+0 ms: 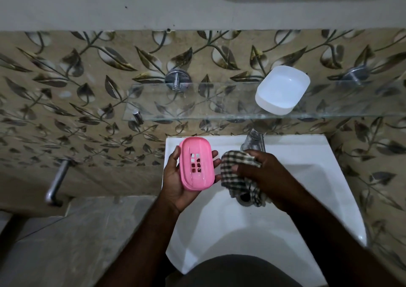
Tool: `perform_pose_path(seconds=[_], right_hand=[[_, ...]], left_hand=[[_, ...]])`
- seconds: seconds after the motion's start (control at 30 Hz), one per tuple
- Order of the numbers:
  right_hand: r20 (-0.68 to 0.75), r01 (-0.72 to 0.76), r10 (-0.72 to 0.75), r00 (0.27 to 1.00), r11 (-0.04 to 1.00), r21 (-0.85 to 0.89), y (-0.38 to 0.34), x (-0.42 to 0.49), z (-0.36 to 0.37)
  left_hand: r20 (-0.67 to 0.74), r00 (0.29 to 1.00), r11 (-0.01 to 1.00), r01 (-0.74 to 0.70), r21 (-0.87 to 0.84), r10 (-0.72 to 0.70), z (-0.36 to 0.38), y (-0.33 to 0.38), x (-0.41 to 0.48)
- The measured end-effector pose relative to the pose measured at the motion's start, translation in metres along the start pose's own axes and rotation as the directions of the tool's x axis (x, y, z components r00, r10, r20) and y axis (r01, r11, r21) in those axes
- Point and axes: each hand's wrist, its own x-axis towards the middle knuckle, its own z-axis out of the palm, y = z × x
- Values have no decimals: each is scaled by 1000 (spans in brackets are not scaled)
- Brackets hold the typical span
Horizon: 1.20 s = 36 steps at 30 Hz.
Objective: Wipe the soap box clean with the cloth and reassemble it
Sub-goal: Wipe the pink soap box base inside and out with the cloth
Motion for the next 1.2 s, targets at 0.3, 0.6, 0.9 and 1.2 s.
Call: perform_pose_path(seconds=[0.3, 0.6, 0.9, 1.2], right_hand=[[-57, 135, -139, 989, 988, -70, -47, -24, 15], [72, 389, -451, 890, 667, -635, -34, -9, 66], [6, 151, -151, 988, 979, -135, -45, -18, 49], [-140, 140, -144, 980, 989, -40, -59, -21, 38]], left_hand=[[6, 999, 998, 48, -50, -48, 7, -11, 1], [35, 998, 998, 56, 8, -56, 28, -18, -7], [35, 998, 998, 52, -38, -51, 40, -10, -14], [131, 991, 1000, 17, -1, -17, 49, -19, -10]])
